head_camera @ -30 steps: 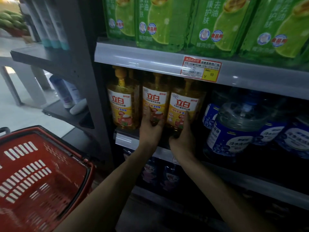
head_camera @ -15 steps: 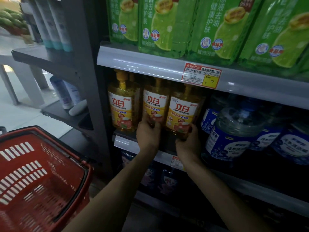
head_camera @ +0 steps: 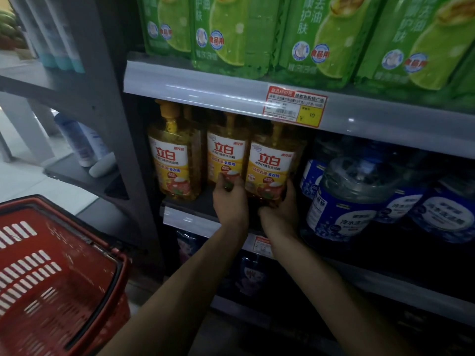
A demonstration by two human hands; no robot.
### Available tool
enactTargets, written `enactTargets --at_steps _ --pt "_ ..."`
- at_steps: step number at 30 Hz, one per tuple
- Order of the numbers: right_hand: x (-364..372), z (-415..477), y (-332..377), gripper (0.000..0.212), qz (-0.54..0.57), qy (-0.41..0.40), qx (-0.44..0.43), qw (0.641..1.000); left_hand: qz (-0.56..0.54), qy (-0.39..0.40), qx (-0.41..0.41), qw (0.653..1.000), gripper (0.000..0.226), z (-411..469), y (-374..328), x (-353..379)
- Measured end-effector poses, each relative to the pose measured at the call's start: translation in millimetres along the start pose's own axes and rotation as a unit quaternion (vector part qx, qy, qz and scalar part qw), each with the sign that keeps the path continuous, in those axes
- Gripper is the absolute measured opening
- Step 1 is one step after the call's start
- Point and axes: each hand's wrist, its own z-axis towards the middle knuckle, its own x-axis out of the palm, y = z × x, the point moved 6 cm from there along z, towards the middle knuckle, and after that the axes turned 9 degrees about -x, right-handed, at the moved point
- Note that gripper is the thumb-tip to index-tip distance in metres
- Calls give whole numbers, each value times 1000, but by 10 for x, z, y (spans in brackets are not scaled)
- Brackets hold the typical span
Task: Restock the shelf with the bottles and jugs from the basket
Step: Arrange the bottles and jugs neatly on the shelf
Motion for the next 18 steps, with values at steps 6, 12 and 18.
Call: enactTargets --at_steps 6,12,18 --pt "-66 -50 93 85 -68 57 -40 995 41 62 -9 997 54 -73 -74 -80" --pt "-334 -323 326 84 -198 46 -193 960 92 105 -2 990 39 -270 -232 -237" --pt "-667 -625 553 82 -202 73 -277 937 215 157 112 957 69 -679 -473 -298"
